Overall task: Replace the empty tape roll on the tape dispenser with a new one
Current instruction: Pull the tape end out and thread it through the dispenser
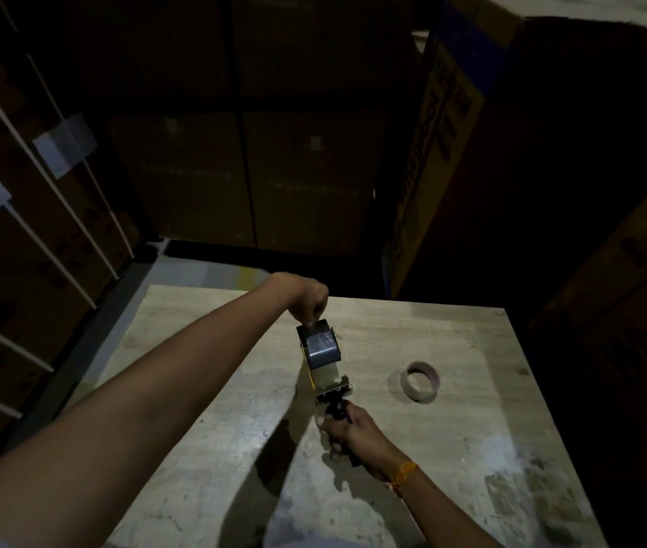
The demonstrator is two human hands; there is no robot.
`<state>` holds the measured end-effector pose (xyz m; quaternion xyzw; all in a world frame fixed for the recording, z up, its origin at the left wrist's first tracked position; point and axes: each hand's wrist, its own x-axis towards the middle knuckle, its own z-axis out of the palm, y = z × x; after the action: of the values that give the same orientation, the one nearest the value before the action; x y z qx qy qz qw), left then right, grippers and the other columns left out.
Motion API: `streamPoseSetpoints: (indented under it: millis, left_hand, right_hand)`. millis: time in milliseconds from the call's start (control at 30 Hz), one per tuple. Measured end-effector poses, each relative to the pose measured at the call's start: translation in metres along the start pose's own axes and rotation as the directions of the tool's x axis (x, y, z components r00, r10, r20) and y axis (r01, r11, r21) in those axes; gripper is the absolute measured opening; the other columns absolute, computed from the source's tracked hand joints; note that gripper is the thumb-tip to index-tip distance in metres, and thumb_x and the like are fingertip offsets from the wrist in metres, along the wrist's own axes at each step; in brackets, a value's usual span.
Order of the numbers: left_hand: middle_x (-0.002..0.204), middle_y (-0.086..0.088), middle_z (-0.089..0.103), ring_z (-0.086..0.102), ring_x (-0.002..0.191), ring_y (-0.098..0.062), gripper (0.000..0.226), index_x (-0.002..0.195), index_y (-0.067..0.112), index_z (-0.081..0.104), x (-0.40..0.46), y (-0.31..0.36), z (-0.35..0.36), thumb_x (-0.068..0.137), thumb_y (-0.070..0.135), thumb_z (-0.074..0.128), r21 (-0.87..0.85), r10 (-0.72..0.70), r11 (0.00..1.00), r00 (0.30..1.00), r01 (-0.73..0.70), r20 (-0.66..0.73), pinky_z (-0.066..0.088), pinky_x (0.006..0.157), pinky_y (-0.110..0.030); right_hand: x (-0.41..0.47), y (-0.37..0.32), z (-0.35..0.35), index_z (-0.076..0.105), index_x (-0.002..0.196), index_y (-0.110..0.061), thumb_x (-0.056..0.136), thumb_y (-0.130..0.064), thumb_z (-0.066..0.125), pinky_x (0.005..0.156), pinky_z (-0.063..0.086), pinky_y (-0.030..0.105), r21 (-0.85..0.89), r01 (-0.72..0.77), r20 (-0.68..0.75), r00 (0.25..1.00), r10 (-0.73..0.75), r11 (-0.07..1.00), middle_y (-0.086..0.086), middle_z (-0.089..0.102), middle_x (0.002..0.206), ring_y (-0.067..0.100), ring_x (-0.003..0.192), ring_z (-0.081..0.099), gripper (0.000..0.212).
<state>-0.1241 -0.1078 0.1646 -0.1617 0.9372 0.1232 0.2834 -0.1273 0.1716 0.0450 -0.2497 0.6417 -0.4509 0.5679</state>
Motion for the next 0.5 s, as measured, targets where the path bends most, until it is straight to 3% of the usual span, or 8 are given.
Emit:
streamPoseSetpoints:
  millis: [67, 133, 200, 300, 433, 500]
  left_hand:
    - [0.102, -0.010, 0.068, 0.061, 0.089, -0.020, 0.007, 0.100, 0.007, 0.071, 0.002, -0.001, -0.004, 0.093, 0.008, 0.073, -0.053, -0.009, 0.999, 0.998, 0.012, 0.063, 0.046, 0.062, -0.022]
    - [0.103, -0.015, 0.068, 0.062, 0.088, -0.020, 0.009, 0.102, 0.005, 0.071, 0.004, -0.001, -0.007, 0.093, 0.004, 0.072, -0.127, -0.001, 0.992, 0.995, 0.014, 0.101, 0.050, 0.062, -0.023]
    - [0.099, -0.016, 0.071, 0.066, 0.085, -0.021, 0.011, 0.103, -0.001, 0.073, 0.004, 0.001, -0.012, 0.092, -0.001, 0.071, -0.174, 0.017, 0.985, 0.995, 0.000, 0.098, 0.054, 0.062, -0.024]
    - [0.082, -0.007, 0.070, 0.067, 0.078, -0.020, 0.011, 0.082, 0.005, 0.073, 0.003, 0.005, -0.020, 0.089, -0.004, 0.072, -0.208, 0.065, 0.977, 0.995, -0.048, 0.077, 0.056, 0.062, -0.026]
    - [0.083, -0.004, 0.070, 0.069, 0.081, -0.020, 0.017, 0.079, 0.011, 0.072, 0.003, 0.011, -0.029, 0.088, -0.003, 0.072, -0.234, 0.099, 0.969, 0.993, -0.079, 0.072, 0.058, 0.063, -0.024]
    - [0.086, -0.005, 0.071, 0.070, 0.083, -0.020, 0.018, 0.079, 0.013, 0.072, 0.004, 0.013, -0.030, 0.088, -0.003, 0.072, -0.221, 0.099, 0.972, 0.993, -0.083, 0.061, 0.058, 0.063, -0.024]
  right_hand:
    - [-0.002, 0.001, 0.001, 0.061, 0.117, -0.008, 0.096, -0.024, 0.071, 0.064, 0.053, 0.029, -0.010, 0.041, -0.019, 0.999, -0.041, 0.999, -0.001, 0.058, 0.079, 0.012, 0.066, 0.057, 0.028]
    - [-0.004, 0.003, 0.000, 0.061, 0.122, -0.009, 0.097, -0.025, 0.069, 0.063, 0.052, 0.028, -0.001, 0.081, -0.037, 0.996, -0.081, 0.997, 0.005, 0.056, 0.085, 0.015, 0.068, 0.055, 0.031]
    - [-0.006, 0.003, -0.001, 0.061, 0.115, -0.009, 0.097, -0.029, 0.069, 0.057, 0.051, 0.027, 0.006, 0.104, -0.057, 0.993, -0.103, 0.995, 0.007, 0.055, 0.078, 0.015, 0.061, 0.052, 0.027]
    - [-0.009, 0.001, -0.004, 0.060, 0.100, -0.013, 0.095, -0.032, 0.070, 0.051, 0.049, 0.025, -0.037, 0.110, -0.084, 0.990, -0.113, 0.993, 0.002, 0.056, 0.063, 0.013, 0.051, 0.052, 0.022]
    - [-0.005, -0.002, -0.011, 0.069, 0.094, -0.013, 0.087, -0.037, 0.081, 0.058, 0.053, 0.031, -0.041, 0.038, -0.094, 0.995, -0.041, 0.998, 0.004, 0.065, 0.073, 0.019, 0.062, 0.060, 0.028]
    - [-0.002, -0.004, -0.012, 0.072, 0.095, -0.010, 0.084, -0.038, 0.083, 0.054, 0.051, 0.031, -0.047, 0.009, -0.129, 0.992, -0.015, 0.999, 0.006, 0.066, 0.073, 0.019, 0.059, 0.058, 0.032]
